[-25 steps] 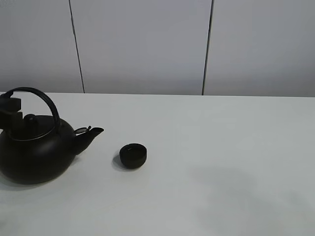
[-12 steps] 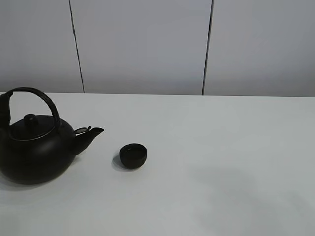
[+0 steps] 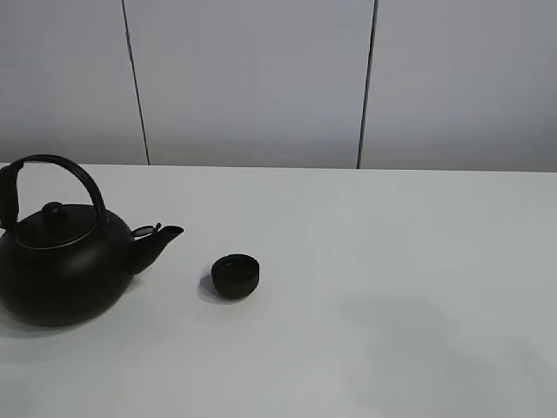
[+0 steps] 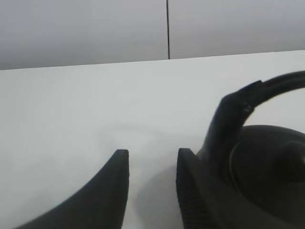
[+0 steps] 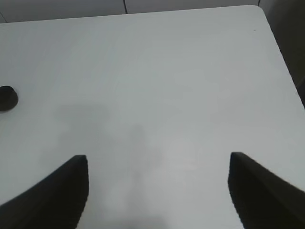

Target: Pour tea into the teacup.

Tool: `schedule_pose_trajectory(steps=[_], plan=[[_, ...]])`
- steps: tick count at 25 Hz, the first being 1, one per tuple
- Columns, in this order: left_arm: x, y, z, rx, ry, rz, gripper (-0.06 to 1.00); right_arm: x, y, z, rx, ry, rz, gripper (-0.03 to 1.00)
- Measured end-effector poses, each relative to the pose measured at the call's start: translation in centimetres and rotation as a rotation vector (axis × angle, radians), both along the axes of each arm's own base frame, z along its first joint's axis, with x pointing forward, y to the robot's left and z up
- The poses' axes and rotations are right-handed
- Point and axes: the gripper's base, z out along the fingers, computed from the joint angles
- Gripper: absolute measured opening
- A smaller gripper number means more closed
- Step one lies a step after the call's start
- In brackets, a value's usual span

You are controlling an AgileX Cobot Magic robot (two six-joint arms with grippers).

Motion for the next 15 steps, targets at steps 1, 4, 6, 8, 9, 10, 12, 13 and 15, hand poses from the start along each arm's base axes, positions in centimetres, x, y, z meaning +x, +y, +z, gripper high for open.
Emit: schedule_pose_trajectory(steps=[1, 4, 6, 8, 9, 10, 12, 13, 15], plan=[[0.1, 0.1, 0.0, -0.003, -0.003, 0.017, 0.25, 0.0, 0.0, 0.0, 0.000, 0.001, 0.000, 0.56], [0.6, 0.4, 0.6, -0.010, -0.032, 0.049, 0.25, 0.0, 0.0, 0.0, 0.000, 0.001, 0.000, 0.56], [1.3, 0.4, 1.4, -0.017, -0.074, 0.058, 0.25, 0.0, 0.0, 0.0, 0.000, 0.001, 0.000, 0.56], [2.4, 0.2, 2.4, -0.023, -0.088, 0.051, 0.25, 0.0, 0.0, 0.0, 0.000, 0.001, 0.000, 0.56], [3.1, 0.1, 2.8, -0.024, -0.069, 0.042, 0.25, 0.0, 0.0, 0.0, 0.000, 0.001, 0.000, 0.56], [3.5, -0.1, 3.3, -0.024, -0.052, 0.031, 0.25, 0.0, 0.0, 0.0, 0.000, 0.001, 0.000, 0.56], [4.4, -0.4, 4.4, -0.042, 0.001, 0.016, 0.25, 0.0, 0.0, 0.0, 0.000, 0.001, 0.000, 0.56], [4.6, -0.7, 5.2, -0.067, 0.004, 0.015, 0.25, 0.0, 0.0, 0.0, 0.000, 0.001, 0.000, 0.56], [4.7, -1.0, 7.0, -0.130, 0.018, 0.018, 0.25, 0.0, 0.0, 0.0, 0.000, 0.001, 0.000, 0.56]])
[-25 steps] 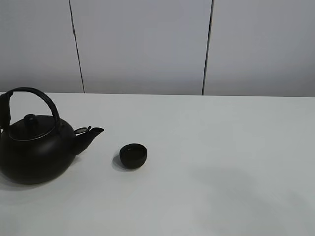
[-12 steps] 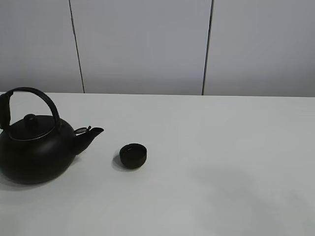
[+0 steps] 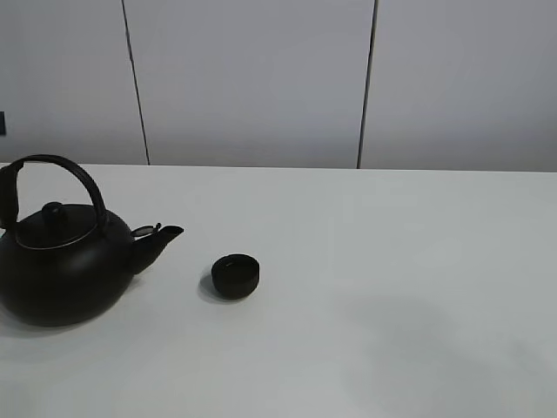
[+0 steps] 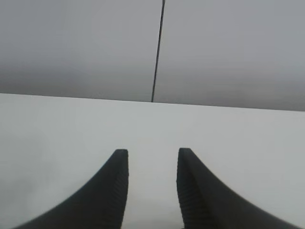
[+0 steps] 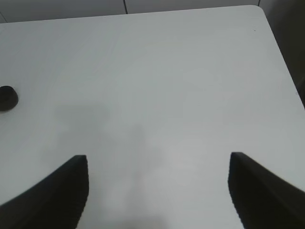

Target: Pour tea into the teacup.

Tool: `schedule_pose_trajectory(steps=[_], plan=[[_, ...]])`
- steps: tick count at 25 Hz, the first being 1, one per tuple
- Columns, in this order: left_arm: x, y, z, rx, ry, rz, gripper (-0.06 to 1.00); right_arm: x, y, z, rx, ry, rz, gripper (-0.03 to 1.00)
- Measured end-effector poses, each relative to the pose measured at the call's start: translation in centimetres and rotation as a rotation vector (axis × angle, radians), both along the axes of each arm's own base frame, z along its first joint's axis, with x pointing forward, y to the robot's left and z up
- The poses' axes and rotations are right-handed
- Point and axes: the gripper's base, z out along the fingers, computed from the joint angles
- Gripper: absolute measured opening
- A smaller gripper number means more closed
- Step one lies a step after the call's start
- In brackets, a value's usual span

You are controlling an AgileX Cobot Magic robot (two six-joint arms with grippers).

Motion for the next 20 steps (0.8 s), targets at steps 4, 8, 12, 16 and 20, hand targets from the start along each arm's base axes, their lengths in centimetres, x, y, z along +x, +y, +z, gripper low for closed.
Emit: schedule_pose_trajectory(steps=[4, 8, 12, 16, 20], plan=[[0.2, 0.0, 3.6, -0.112, 0.059, 0.030, 0.26, 0.0, 0.0, 0.0, 0.000, 0.000, 0.000, 0.56], [0.4, 2.1, 5.3, -0.110, 0.182, 0.106, 0.27, 0.0, 0.0, 0.0, 0.000, 0.000, 0.000, 0.56], [0.4, 6.0, 6.0, -0.087, 0.235, 0.234, 0.27, 0.0, 0.0, 0.0, 0.000, 0.000, 0.000, 0.56], [-0.6, 10.4, 6.1, -0.072, 0.259, 0.383, 0.27, 0.0, 0.0, 0.0, 0.000, 0.000, 0.000, 0.56], [-2.6, 11.1, 8.0, -0.073, 0.289, 0.425, 0.27, 0.0, 0.0, 0.0, 0.001, 0.000, 0.001, 0.56]])
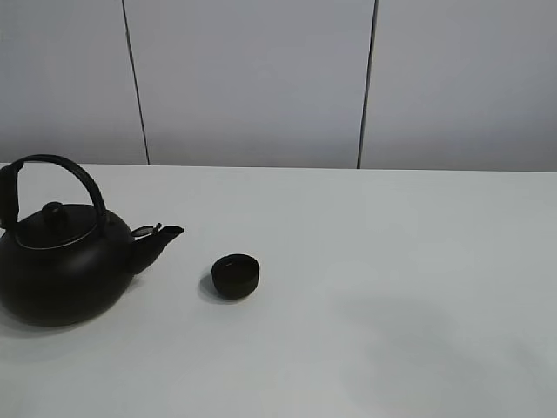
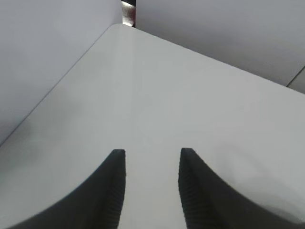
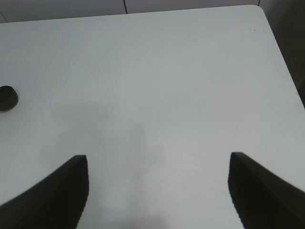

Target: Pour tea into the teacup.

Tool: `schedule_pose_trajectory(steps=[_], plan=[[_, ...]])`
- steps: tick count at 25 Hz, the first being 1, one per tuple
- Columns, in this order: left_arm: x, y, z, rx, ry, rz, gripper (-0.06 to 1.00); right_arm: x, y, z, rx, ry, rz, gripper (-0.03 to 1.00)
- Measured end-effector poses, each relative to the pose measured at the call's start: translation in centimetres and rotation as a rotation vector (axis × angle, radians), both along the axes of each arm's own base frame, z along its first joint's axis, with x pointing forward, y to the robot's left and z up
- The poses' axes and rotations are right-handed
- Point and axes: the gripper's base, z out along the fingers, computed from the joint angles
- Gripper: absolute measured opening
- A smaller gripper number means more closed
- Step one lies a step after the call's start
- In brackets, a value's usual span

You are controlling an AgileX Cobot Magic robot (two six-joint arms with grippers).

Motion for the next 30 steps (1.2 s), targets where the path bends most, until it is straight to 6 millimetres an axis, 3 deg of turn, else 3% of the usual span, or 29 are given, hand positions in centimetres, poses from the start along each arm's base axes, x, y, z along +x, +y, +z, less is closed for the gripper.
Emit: schedule_pose_trajectory(steps=[3, 6, 9, 12, 16, 19, 23, 30], plan=[[-2.3, -1.7, 4.1, 0.032, -0.045, -0.048, 0.27, 0.0, 0.0, 0.0, 0.000, 0.000, 0.000, 0.56], [-6.3, -4.3, 9.4, 0.087, -0.098, -0.143, 0.27, 0.0, 0.0, 0.0, 0.000, 0.000, 0.000, 0.56], [-12.2, -6.9, 14.4, 0.099, -0.198, -0.255, 0.28, 0.0, 0.0, 0.0, 0.000, 0.000, 0.000, 0.56], [-19.0, -8.7, 16.8, 0.123, -0.273, -0.374, 0.28, 0.0, 0.0, 0.0, 0.000, 0.000, 0.000, 0.56], [-26.7, -10.1, 15.2, 0.110, -0.271, -0.451, 0.28, 0.0, 0.0, 0.0, 0.000, 0.000, 0.000, 0.56], [-30.0, -10.4, 12.5, 0.085, -0.273, -0.449, 0.28, 0.0, 0.0, 0.0, 0.000, 0.000, 0.000, 0.56], [-31.3, -10.2, 8.1, 0.077, -0.263, -0.404, 0.28, 0.0, 0.0, 0.0, 0.000, 0.000, 0.000, 0.56], [-27.9, -9.4, 2.5, 0.056, -0.080, -0.367, 0.28, 0.0, 0.0, 0.0, 0.000, 0.000, 0.000, 0.56]])
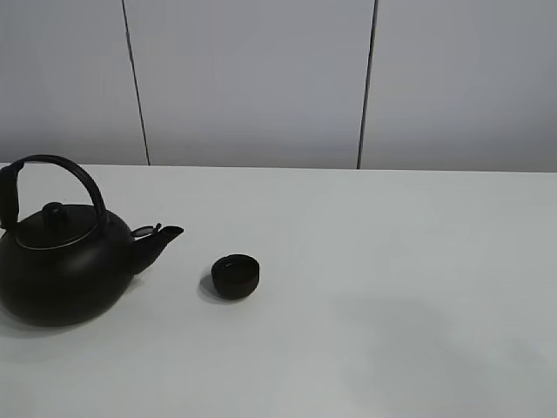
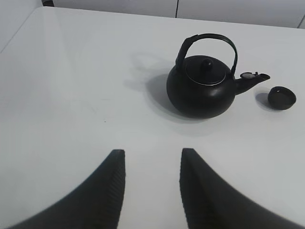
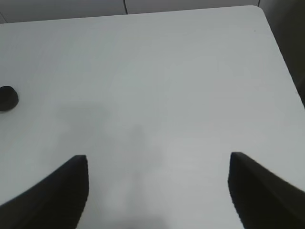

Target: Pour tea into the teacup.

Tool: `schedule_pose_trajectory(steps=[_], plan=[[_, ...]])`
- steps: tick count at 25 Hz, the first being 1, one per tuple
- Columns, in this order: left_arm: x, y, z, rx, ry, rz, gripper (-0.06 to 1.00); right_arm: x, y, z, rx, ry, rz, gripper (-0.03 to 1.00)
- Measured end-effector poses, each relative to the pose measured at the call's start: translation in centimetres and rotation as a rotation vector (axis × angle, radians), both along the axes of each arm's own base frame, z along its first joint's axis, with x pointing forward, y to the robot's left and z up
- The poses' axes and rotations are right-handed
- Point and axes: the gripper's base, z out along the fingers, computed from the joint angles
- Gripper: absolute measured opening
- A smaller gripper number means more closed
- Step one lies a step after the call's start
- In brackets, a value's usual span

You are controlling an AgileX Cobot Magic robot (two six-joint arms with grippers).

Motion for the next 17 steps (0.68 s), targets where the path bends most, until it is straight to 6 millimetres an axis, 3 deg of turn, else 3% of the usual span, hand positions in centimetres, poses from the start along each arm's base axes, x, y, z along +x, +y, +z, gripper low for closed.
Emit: schedule_pose_trajectory(steps=[8, 17], plan=[[2.5, 0.3, -3.2, 0.016, 0.043, -0.003, 0.28, 0.0, 0.0, 0.0, 0.001, 0.000, 0.000, 0.56], [2.5, -0.2, -3.3, 0.039, 0.034, -0.183, 0.28, 0.0, 0.0, 0.0, 0.001, 0.000, 0.000, 0.56]])
